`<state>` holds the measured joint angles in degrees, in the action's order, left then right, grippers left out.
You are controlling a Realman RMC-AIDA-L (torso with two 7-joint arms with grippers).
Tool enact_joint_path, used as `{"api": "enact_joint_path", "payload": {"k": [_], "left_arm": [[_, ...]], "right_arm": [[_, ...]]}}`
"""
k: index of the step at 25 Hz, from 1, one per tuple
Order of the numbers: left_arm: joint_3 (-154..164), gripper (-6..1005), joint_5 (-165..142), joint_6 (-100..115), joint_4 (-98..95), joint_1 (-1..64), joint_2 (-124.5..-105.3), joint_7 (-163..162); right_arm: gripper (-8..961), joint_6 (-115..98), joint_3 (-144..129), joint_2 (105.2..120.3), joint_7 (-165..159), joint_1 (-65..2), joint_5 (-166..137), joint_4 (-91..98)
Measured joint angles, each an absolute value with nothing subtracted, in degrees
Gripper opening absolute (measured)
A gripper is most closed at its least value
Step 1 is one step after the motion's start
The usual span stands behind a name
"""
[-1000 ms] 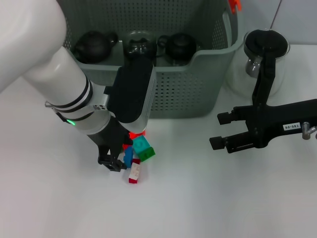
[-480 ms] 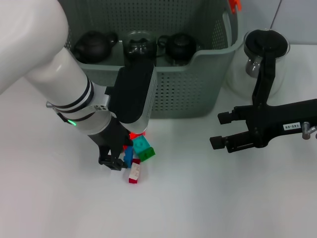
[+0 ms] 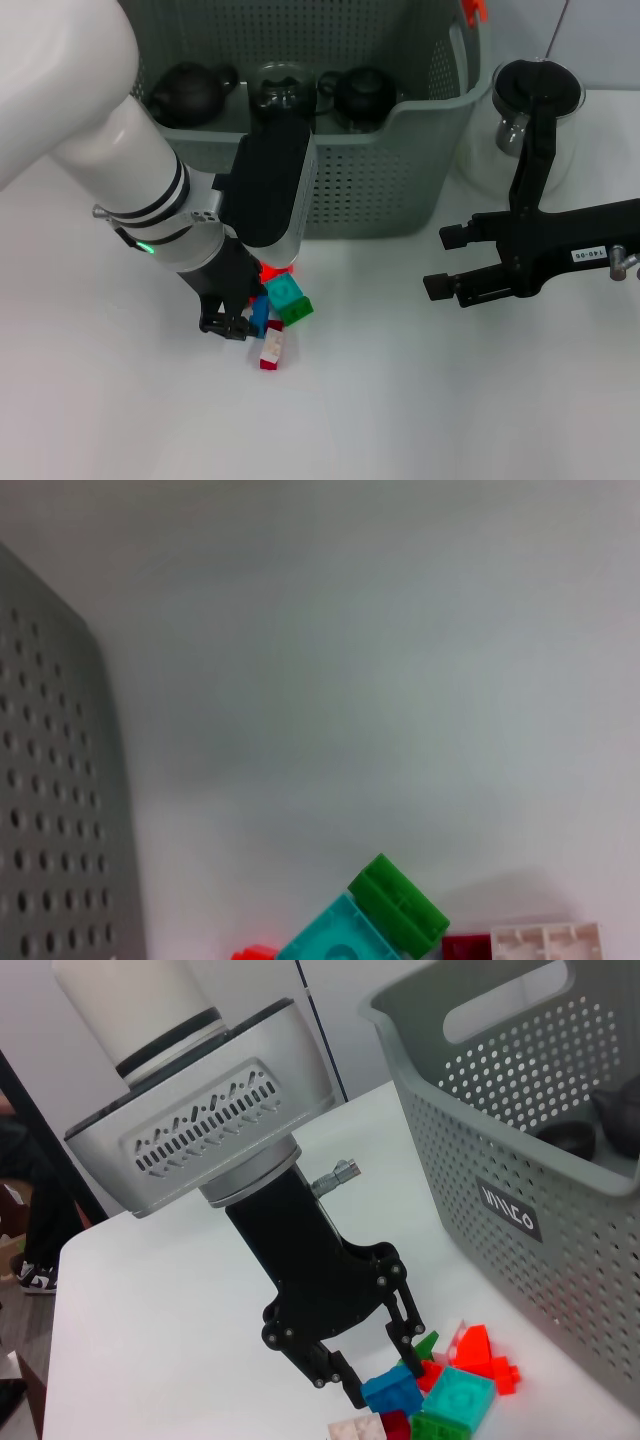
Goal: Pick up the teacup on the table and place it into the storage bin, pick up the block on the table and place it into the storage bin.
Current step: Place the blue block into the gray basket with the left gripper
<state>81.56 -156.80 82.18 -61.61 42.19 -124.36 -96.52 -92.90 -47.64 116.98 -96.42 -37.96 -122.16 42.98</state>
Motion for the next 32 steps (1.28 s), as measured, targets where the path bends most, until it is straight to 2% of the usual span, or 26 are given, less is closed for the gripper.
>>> {"api": "enact_joint_path", "payload": {"k": [21, 32], "left_arm": [[80.6, 433, -157.7, 84.8, -63.3, 42.7, -123.94, -98.5], [71.1, 441, -156.4, 95.4, -74.1, 40.4, -124.16, -98.2]], "right_arm": [[915, -92.9, -47.5, 117.00, -96.1, -37.9, -122.2, 43.0], [916, -93.0, -47.5, 116.82, -95.9, -37.8, -122.2, 43.0]]}}
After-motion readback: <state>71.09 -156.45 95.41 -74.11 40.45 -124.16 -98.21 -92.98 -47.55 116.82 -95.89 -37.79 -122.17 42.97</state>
